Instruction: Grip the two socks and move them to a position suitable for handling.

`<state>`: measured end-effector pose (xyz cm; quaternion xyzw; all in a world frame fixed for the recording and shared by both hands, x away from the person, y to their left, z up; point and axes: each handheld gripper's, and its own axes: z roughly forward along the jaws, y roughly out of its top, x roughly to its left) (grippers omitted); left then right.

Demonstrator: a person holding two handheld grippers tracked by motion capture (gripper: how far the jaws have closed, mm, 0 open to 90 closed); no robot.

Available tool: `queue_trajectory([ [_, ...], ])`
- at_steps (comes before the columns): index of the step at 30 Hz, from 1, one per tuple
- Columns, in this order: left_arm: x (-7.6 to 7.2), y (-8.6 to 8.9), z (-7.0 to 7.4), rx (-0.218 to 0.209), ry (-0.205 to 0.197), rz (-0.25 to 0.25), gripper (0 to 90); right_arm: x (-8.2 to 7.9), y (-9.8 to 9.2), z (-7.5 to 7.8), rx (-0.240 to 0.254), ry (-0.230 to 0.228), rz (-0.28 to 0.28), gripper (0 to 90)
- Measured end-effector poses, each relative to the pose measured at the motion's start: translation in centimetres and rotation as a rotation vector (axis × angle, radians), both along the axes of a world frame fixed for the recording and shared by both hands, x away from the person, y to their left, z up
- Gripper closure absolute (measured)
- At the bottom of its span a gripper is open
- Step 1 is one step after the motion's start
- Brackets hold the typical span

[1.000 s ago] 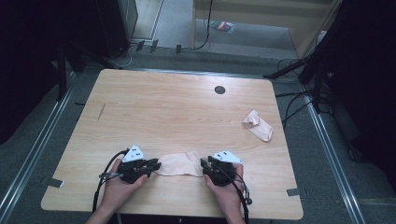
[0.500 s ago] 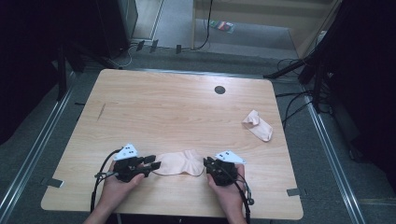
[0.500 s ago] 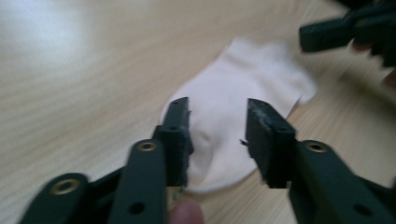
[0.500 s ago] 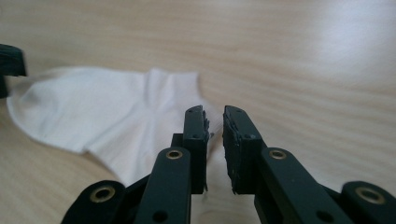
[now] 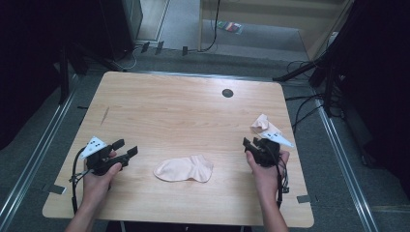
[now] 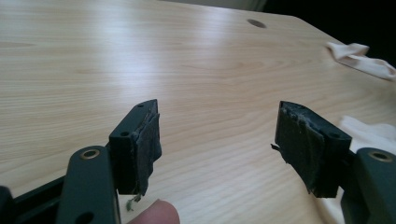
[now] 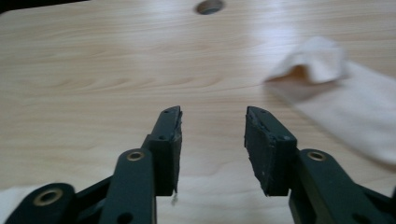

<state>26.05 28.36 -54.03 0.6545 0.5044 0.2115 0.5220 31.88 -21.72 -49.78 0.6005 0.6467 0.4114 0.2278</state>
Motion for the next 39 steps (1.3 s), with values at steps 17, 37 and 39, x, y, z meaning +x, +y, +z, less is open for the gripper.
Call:
queue_trajectory([
  [17, 0.2, 0.6, -1.0, 0.040, 0.006, 0.078, 35.9, 9.1, -3.5, -1.4, 0.020, 0.120, -0.278, 39.7],
  [37, 0.4, 0.5, -1.1, 0.044, 0.046, 0.079, 34.3, 9.4, -3.4, -3.2, -0.090, 0.143, -0.212, 81.4],
  [39, 0.4, 0.4, -1.1, 0.048, 0.044, 0.079, 34.5, 9.0, -3.1, -2.6, -0.095, 0.110, -0.186, 81.4],
])
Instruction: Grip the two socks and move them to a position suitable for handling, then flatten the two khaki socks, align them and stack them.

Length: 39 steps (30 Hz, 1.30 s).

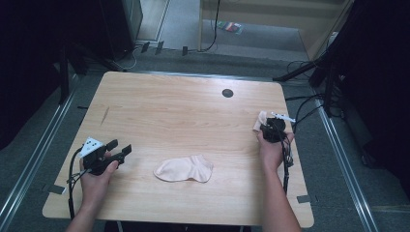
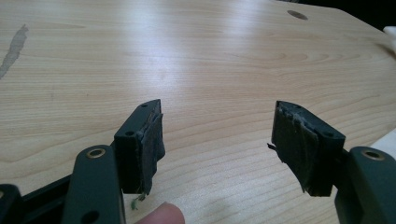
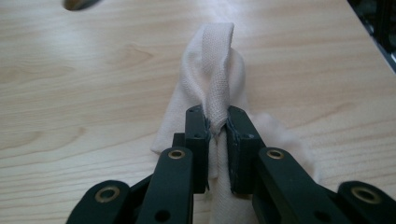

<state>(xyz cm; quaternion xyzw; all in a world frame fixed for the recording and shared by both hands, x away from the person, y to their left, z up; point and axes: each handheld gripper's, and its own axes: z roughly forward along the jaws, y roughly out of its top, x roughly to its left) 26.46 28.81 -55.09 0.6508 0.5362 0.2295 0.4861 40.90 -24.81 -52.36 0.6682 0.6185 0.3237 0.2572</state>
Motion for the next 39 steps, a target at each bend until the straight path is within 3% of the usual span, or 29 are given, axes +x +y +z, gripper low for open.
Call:
queue_trajectory([
  [2, 0.0, 0.0, 0.0, 0.000, 0.000, 0.001, 34.6, -0.2, 0.3, 0.4, 0.003, -0.016, 0.011, 81.5],
  [6, -0.1, -0.1, 0.0, 0.005, -0.002, 0.000, 34.5, -1.4, 2.3, 2.4, 0.014, -0.080, 0.087, 81.6],
  [11, -0.1, -0.1, 0.0, 0.006, -0.001, -0.002, 34.8, -2.0, 4.7, 3.9, 0.018, -0.108, 0.159, 81.6],
  [12, -0.1, -0.1, 0.0, 0.005, -0.003, 0.000, 35.0, -2.3, 6.2, 4.5, 0.021, -0.123, 0.207, 81.6],
  [13, -0.1, -0.1, 0.0, 0.006, -0.004, 0.001, 35.0, -2.3, 6.2, 4.5, 0.021, -0.123, 0.207, 81.6],
  [17, -0.1, -0.1, 0.0, 0.007, -0.005, 0.002, 35.4, -3.1, 10.1, 5.5, 0.050, -0.140, 0.314, 81.6],
  [18, -0.1, -0.1, 0.0, 0.007, -0.005, 0.002, 35.5, -3.1, 10.1, 5.5, 0.050, -0.140, 0.314, 81.6],
  [19, 0.0, -0.1, 0.0, 0.006, -0.005, 0.002, 35.6, -3.4, 11.9, 5.6, 0.052, -0.135, 0.363, 81.6],
  [21, -0.1, -0.1, 0.0, 0.006, -0.006, 0.002, 35.8, -3.5, 12.8, 5.6, 0.045, -0.134, 0.387, 81.6],
  [22, -0.1, -0.1, 0.0, 0.007, -0.006, 0.000, 35.9, -3.5, 14.5, 5.3, 0.038, -0.129, 0.433, 81.6],
  [27, 0.0, -0.1, 0.0, 0.008, -0.005, 0.001, 36.2, -3.4, 18.1, 3.9, 0.008, -0.109, 0.547, 81.5],
  [29, 0.0, -0.1, 0.0, 0.009, -0.003, 0.000, 36.4, -3.3, 18.7, 3.6, -0.003, -0.100, 0.552, 81.5],
  [30, 0.0, -0.2, 0.0, 0.008, -0.002, 0.001, 36.5, -3.0, 20.0, 2.5, -0.021, -0.079, 0.585, 81.5],
  [33, 0.0, -0.2, 0.0, 0.009, -0.002, 0.001, 36.6, -2.7, 21.0, 1.6, -0.043, -0.071, 0.617, 81.2],
  [34, 0.0, -0.2, 0.0, 0.006, -0.001, 0.002, 36.6, -2.5, 21.8, 0.6, -0.068, -0.060, 0.638, 77.9],
  [35, 0.0, -0.2, 0.0, 0.006, -0.001, 0.002, 36.6, -2.5, 21.8, 0.6, -0.068, -0.060, 0.638, 77.9],
  [36, 0.0, -0.2, 0.0, 0.008, -0.003, 0.003, 36.6, -2.3, 22.0, 0.1, -0.059, -0.050, 0.654, 72.3],
  [37, 0.0, -0.2, 0.0, 0.008, -0.004, 0.005, 36.6, -1.8, 21.9, -0.5, -0.005, -0.016, 0.675, 56.0],
  [39, 0.0, -0.2, 0.0, 0.009, -0.005, 0.007, 36.6, -1.7, 21.7, -0.5, 0.000, -0.019, 0.659, 53.2],
])
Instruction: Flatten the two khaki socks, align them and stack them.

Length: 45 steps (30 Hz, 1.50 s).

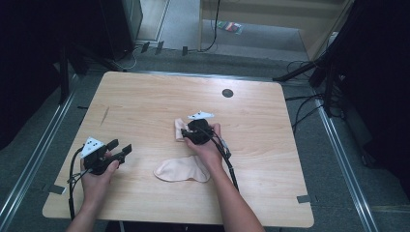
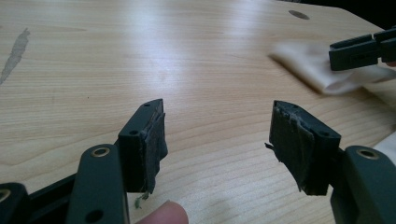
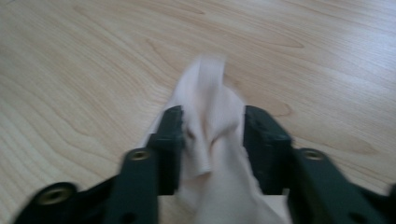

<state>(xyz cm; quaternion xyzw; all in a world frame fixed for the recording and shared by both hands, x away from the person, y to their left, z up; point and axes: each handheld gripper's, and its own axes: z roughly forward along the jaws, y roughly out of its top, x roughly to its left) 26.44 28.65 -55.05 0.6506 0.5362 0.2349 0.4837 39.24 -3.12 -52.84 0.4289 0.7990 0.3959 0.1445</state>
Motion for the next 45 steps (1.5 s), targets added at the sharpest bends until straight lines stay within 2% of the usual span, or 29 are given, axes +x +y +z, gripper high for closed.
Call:
queue_trajectory([
  [2, 0.0, 0.0, 0.0, -0.002, -0.002, 0.001, 36.6, 0.3, -1.5, 0.8, 0.092, 0.007, -0.055, 56.1],
  [3, 0.1, 0.0, 0.0, -0.004, -0.003, 0.004, 36.6, 0.4, -1.9, 1.2, 0.114, 0.009, -0.077, 59.5],
  [4, 0.1, 0.0, 0.0, -0.004, -0.003, 0.004, 36.6, 0.4, -1.9, 1.2, 0.114, 0.009, -0.077, 59.5],
  [5, 0.1, 0.0, 0.0, -0.004, -0.001, 0.004, 36.6, 0.6, -2.3, 1.6, 0.119, 0.017, -0.123, 64.7],
  [6, 0.1, 0.0, 0.0, -0.004, -0.001, 0.004, 36.6, 0.7, -2.3, 1.7, 0.116, 0.030, -0.135, 65.9],
  [8, 0.1, 0.0, 0.0, -0.001, -0.001, 0.002, 36.8, 0.7, -2.2, 1.7, 0.117, 0.040, -0.132, 66.4],
  [9, 0.1, 0.0, 0.0, -0.003, -0.001, 0.001, 36.8, 0.7, -1.5, 1.4, 0.082, 0.051, -0.124, 66.1],
  [10, 0.1, 0.0, 0.0, -0.003, -0.001, 0.001, 36.8, 0.7, -1.5, 1.4, 0.082, 0.051, -0.124, 66.1],
  [12, 0.1, 0.0, 0.0, -0.004, -0.001, 0.000, 36.8, 0.9, -0.4, 0.8, 0.047, 0.062, -0.114, 57.6],
  [15, 0.1, 0.0, 0.0, -0.005, 0.000, -0.001, 36.9, 1.2, 0.4, 0.1, 0.032, 0.076, -0.134, 53.3],
  [18, 0.1, 0.0, 0.0, -0.006, 0.000, -0.001, 37.0, 1.2, 0.9, -0.2, 0.024, 0.079, -0.122, 54.0],
  [19, 0.1, 0.0, 0.0, -0.009, 0.003, 0.002, 37.0, 1.1, 1.4, -0.5, -0.015, 0.065, -0.101, 57.7],
  [21, 0.1, 0.0, 0.0, -0.010, 0.004, 0.002, 37.1, 1.0, 1.8, -0.6, -0.054, 0.052, -0.097, 67.6],
  [22, 0.1, 0.0, 0.0, -0.008, 0.004, 0.002, 37.1, 1.0, 1.8, -0.6, -0.054, 0.052, -0.097, 67.6],
  [24, 0.1, 0.0, 0.0, -0.005, 0.003, -0.001, 37.0, 1.0, 1.9, -0.8, -0.085, 0.045, -0.104, 82.9],
  [26, 0.1, 0.0, 0.0, -0.005, 0.003, -0.001, 37.0, 1.0, 1.9, -0.7, -0.087, 0.043, -0.110, 84.1],
  [28, 0.1, 0.0, 0.0, -0.006, 0.003, -0.001, 36.9, 0.8, 2.1, -0.3, -0.091, 0.033, -0.102, 85.1],
  [32, 0.1, 0.0, 0.0, -0.004, -0.001, 0.000, 36.9, 0.2, 3.1, 1.9, -0.066, 0.000, -0.053, 85.3],
  [37, 0.0, 0.0, 0.0, -0.001, -0.001, -0.001, 37.2, -0.7, 4.7, 5.1, -0.004, -0.044, 0.012, 85.3],
  [38, 0.0, 0.0, 0.0, -0.001, -0.002, -0.002, 37.2, -0.7, 4.7, 5.1, -0.004, -0.044, 0.012, 85.3],
  [39, 0.0, 0.0, 0.0, -0.001, -0.001, -0.002, 37.4, -1.1, 5.3, 6.0, 0.047, -0.046, 0.047, 85.3],
  [40, 0.0, 0.0, 0.0, -0.001, -0.002, -0.002, 37.4, -1.1, 5.3, 6.0, 0.047, -0.046, 0.047, 85.3],
  [41, 0.0, 0.0, 0.0, -0.001, -0.002, -0.004, 37.5, -1.6, 6.0, 6.9, 0.072, -0.065, 0.088, 85.3],
  [42, 0.0, 0.0, 0.0, -0.001, -0.002, -0.004, 37.5, -1.6, 6.0, 6.9, 0.072, -0.065, 0.088, 85.3],
  [43, 0.1, 0.0, 0.0, 0.000, -0.003, -0.005, 37.6, -2.0, 6.6, 7.8, 0.115, -0.072, 0.133, 85.4],
  [44, 0.1, 0.0, 0.0, 0.000, -0.003, -0.005, 37.7, -2.0, 6.6, 7.8, 0.115, -0.072, 0.133, 85.4],
  [45, 0.0, -0.1, 0.0, 0.002, -0.010, -0.005, 37.8, -2.4, 7.3, 8.5, 0.134, -0.083, 0.169, 85.4],
])
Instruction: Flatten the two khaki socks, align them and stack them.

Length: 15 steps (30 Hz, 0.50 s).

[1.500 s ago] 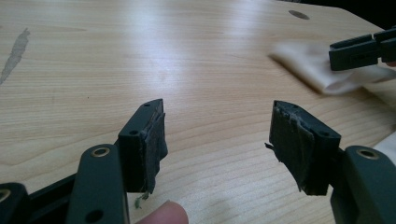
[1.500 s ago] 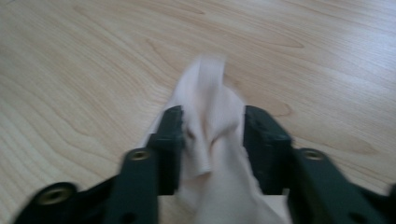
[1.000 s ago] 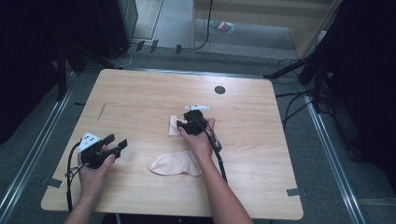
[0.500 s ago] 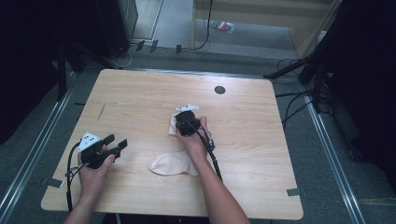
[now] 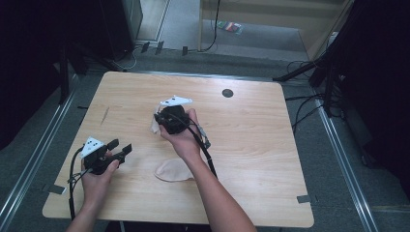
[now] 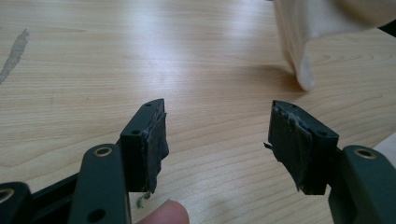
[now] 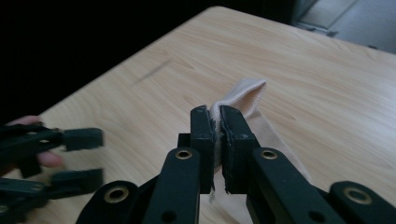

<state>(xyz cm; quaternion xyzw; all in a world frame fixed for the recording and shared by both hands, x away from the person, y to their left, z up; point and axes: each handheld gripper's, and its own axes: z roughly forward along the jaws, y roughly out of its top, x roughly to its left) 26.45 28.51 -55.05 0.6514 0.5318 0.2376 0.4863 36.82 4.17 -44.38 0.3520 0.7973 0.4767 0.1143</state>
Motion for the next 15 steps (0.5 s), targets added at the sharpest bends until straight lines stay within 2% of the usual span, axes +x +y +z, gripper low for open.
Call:
queue_trajectory([
  [1, 0.0, 0.0, 0.0, 0.000, 0.000, 0.000, 37.8, 0.0, 0.0, 0.0, 0.000, 0.000, 0.000, 85.4],
  [2, -0.1, -0.3, 0.1, 0.018, -0.009, -0.007, 37.7, -0.3, 0.5, 0.5, 0.029, 0.013, 0.017, 85.4],
  [4, 0.0, -0.8, 0.4, 0.022, -0.013, -0.025, 36.3, -0.4, 1.0, 0.8, 0.045, 0.021, 0.032, 85.3],
  [5, 0.2, -1.2, 0.5, 0.000, -0.005, -0.042, 34.2, -0.4, 1.2, 0.9, 0.050, 0.025, 0.042, 85.4],
  [7, 0.5, -1.7, 0.6, 0.010, 0.003, -0.053, 27.8, -0.6, 1.7, 1.0, 0.052, 0.028, 0.062, 85.4],
  [9, 1.3, -3.3, 0.8, 0.055, 0.017, -0.067, 25.0, -0.7, 1.8, 1.1, 0.049, 0.032, 0.071, 85.4],
  [10, 2.2, -4.5, 0.9, 0.080, 0.045, -0.075, 21.6, -0.9, 2.0, 1.3, 0.052, 0.035, 0.084, 85.4],
  [11, 2.9, -5.3, 0.9, 0.109, 0.073, -0.039, 21.9, -1.0, 2.0, 1.4, 0.055, 0.034, 0.088, 85.4],
  [12, 3.5, -5.7, 0.9, 0.118, 0.097, -0.008, 24.5, -1.1, 1.9, 1.6, 0.064, 0.041, 0.094, 85.4],
  [13, 3.5, -5.7, 0.9, 0.118, 0.097, -0.008, 28.5, -1.2, 1.7, 1.8, 0.073, 0.047, 0.100, 85.3],
  [14, 4.0, -5.9, 0.9, 0.111, 0.117, 0.016, 28.5, -1.2, 1.7, 1.8, 0.073, 0.047, 0.100, 85.3],
  [15, 4.7, -6.2, 0.9, 0.111, 0.125, 0.038, 38.4, -1.4, 1.2, 2.2, 0.085, 0.055, 0.111, 85.3],
])
